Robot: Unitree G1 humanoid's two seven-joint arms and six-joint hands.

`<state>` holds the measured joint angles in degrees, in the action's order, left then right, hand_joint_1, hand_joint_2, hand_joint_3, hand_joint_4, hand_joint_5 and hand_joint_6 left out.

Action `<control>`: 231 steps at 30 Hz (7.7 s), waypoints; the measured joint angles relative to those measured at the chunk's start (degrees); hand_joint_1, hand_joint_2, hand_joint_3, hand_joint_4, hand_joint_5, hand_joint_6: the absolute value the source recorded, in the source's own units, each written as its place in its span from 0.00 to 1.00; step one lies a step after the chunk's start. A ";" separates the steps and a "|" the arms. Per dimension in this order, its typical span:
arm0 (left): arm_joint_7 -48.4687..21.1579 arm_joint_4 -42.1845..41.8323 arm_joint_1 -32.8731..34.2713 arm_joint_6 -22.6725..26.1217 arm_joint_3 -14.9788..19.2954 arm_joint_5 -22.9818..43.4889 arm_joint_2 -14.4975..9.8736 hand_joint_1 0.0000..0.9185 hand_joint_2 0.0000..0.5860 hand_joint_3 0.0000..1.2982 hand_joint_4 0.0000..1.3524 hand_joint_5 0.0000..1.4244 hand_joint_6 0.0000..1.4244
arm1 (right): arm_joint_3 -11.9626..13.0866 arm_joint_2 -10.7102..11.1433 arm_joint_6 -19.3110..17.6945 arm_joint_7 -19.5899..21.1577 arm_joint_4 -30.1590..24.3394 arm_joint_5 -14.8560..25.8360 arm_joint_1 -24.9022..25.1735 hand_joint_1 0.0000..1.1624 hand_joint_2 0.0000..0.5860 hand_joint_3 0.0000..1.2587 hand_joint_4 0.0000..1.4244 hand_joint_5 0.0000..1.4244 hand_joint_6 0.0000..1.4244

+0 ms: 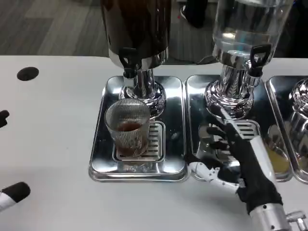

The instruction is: Grasp the cup under the faucet to collect the drink, then remove the cup.

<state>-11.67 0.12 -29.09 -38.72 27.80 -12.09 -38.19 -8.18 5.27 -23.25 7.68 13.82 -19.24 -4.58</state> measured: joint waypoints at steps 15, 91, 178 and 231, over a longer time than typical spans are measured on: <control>-0.21 -2.50 -4.11 0.82 1.64 0.32 0.14 0.00 0.00 0.00 0.00 0.00 0.00 | -3.73 -3.44 -1.97 0.80 11.64 -0.10 9.18 0.75 0.29 0.07 0.13 0.16 0.13; -1.62 -2.69 -9.00 0.26 7.42 4.55 1.28 0.00 0.00 0.00 0.00 0.00 0.00 | -6.25 -11.65 -9.02 9.30 43.69 -0.50 29.87 0.75 0.31 0.17 0.19 0.16 0.12; -3.41 -6.33 -9.55 0.21 6.81 4.82 4.74 0.00 0.01 0.00 0.00 0.00 0.00 | -5.88 -8.54 -5.90 7.85 24.43 -0.48 15.37 0.73 0.35 0.19 0.19 0.18 0.13; -3.49 -9.18 -9.48 1.82 4.61 4.33 5.81 0.00 0.01 0.00 0.00 0.00 0.00 | -5.72 -6.95 -5.90 6.88 11.34 0.20 3.04 0.72 0.35 0.21 0.21 0.18 0.13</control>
<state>-15.16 -9.05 -38.57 -36.90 32.41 -7.77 -32.38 -13.90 -1.68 -29.15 14.57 25.15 -19.04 -1.54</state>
